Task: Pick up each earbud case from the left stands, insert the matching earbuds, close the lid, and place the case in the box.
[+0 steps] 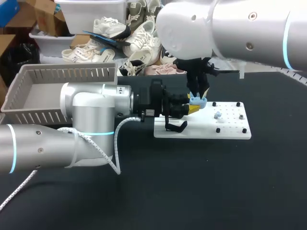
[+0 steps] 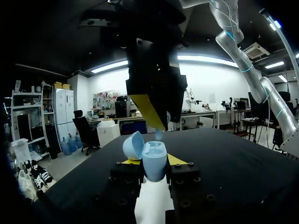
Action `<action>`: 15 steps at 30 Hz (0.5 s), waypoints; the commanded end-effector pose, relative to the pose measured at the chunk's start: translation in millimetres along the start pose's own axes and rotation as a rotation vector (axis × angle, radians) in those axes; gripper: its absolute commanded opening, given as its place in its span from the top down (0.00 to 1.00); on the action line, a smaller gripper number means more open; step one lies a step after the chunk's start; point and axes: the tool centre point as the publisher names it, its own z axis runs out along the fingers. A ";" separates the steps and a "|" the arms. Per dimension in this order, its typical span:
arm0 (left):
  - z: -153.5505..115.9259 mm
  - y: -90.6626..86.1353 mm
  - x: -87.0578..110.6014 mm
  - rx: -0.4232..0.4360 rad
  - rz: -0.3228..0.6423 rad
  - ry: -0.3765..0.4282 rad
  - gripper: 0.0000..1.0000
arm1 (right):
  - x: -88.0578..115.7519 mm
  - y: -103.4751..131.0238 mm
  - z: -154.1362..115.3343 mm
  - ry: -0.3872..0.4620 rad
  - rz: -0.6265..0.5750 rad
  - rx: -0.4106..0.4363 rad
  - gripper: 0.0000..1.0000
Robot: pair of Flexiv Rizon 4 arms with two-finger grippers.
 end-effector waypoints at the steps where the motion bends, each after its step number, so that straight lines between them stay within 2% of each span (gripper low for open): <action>1: -0.2 -1.7 -0.1 -0.006 0.001 0.000 1.00 | 1.3 -5.1 3.0 -0.009 0.006 -0.019 1.00; 15: -0.2 -1.7 -0.1 -0.006 0.001 0.000 1.00 | -3.4 -6.9 8.3 -0.007 0.010 -0.027 1.00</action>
